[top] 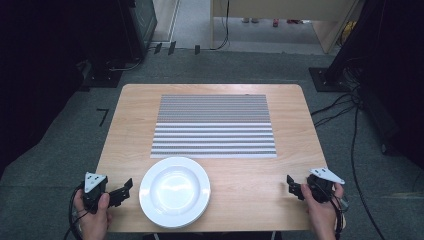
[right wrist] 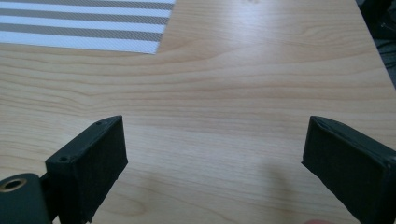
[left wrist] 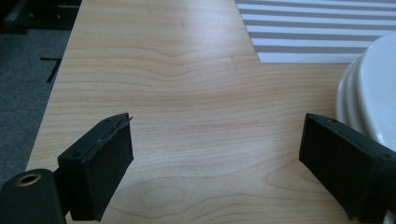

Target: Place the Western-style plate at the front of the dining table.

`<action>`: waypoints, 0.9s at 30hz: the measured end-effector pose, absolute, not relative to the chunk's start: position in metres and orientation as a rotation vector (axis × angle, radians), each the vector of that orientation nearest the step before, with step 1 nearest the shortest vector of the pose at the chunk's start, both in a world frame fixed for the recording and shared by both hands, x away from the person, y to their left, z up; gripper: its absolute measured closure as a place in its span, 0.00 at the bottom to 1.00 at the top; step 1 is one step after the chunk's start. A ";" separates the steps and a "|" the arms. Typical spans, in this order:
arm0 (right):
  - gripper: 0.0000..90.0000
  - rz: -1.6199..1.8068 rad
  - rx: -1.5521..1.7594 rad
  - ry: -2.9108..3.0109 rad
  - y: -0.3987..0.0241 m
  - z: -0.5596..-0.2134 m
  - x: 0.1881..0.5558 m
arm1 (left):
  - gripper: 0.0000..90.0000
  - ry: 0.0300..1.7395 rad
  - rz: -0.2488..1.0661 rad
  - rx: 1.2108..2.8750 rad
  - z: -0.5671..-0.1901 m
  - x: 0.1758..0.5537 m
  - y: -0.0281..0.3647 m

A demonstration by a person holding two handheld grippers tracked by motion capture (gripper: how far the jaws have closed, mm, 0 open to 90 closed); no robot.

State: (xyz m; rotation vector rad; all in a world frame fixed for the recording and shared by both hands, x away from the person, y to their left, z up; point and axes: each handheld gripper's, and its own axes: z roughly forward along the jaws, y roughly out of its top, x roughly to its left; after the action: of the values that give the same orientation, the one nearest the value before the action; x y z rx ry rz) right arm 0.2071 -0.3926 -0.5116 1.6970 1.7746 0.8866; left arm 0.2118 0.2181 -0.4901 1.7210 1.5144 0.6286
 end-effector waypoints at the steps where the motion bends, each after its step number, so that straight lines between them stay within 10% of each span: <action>1: 0.07 0.904 1.683 1.781 -0.388 -0.509 0.206 | 0.11 1.498 0.634 1.721 -0.488 0.210 0.215; 27: 0.18 1.137 1.598 1.795 -0.321 -0.487 0.202 | 0.16 1.339 0.453 1.707 -0.475 0.195 0.182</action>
State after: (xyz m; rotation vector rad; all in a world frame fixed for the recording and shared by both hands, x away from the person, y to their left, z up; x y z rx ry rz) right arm 0.2019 -0.3207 -0.4870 1.5976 1.7952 1.1371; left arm 0.1948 0.1822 -0.4754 1.7065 1.3392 0.4526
